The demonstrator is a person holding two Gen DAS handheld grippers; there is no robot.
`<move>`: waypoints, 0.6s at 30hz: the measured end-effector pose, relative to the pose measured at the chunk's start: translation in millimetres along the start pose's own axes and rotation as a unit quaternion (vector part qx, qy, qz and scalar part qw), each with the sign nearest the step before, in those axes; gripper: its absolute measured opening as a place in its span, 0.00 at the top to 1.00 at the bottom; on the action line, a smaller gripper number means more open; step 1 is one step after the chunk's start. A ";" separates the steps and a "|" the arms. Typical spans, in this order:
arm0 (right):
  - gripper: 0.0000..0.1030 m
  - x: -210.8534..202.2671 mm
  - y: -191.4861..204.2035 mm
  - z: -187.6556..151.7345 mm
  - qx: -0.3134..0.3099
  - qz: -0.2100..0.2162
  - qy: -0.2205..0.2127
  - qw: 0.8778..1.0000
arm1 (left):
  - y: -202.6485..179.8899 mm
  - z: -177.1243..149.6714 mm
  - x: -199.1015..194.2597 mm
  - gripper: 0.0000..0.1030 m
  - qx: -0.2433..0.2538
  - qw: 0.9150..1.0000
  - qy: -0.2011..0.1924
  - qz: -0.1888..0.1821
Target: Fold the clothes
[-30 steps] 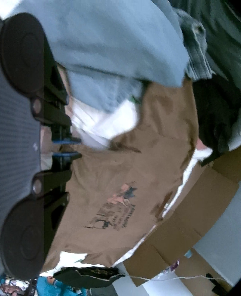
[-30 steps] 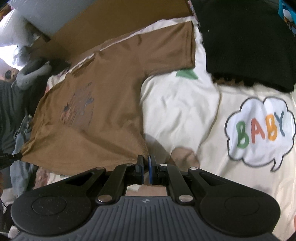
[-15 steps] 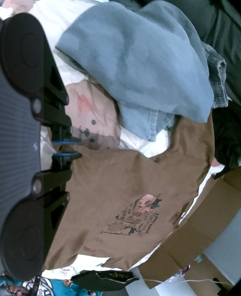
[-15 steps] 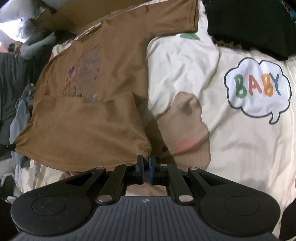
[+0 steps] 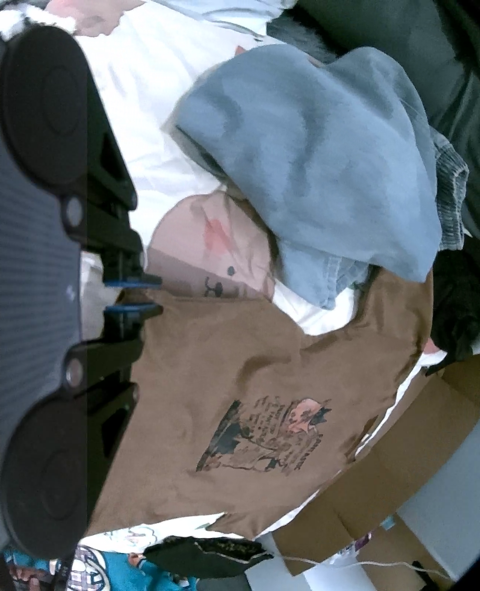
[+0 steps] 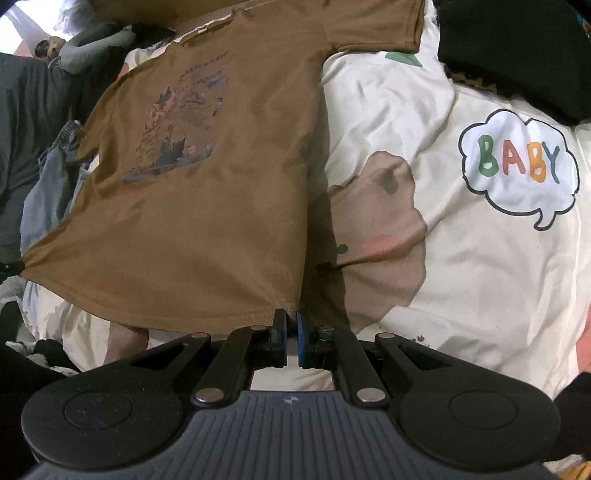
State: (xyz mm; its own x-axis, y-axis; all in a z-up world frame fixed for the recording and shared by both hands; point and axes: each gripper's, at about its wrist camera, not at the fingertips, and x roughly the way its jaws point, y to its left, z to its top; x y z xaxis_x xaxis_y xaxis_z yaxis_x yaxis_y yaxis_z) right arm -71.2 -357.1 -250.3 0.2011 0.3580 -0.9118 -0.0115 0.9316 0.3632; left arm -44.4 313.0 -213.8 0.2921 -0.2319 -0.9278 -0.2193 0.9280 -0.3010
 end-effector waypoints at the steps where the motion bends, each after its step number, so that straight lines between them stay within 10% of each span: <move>1: 0.97 -1.5 1.0 -0.4 -0.003 -0.002 -0.001 1.000 | 0.2 -2.9 -0.2 0.91 0.000 1.000 0.001 -0.001; 18: 0.97 -21.1 10.5 8.9 -0.047 -0.032 -0.004 0.998 | 14.5 -47.3 2.6 0.91 -0.025 1.000 0.009 -0.008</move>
State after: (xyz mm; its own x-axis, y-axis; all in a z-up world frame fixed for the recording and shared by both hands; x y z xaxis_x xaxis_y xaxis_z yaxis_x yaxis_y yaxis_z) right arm -66.8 -355.4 -225.6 0.2117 0.2971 -0.9311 -0.0908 0.9545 0.2840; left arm -90.9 312.1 -231.0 0.2790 -0.2520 -0.9267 -0.2618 0.9085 -0.3258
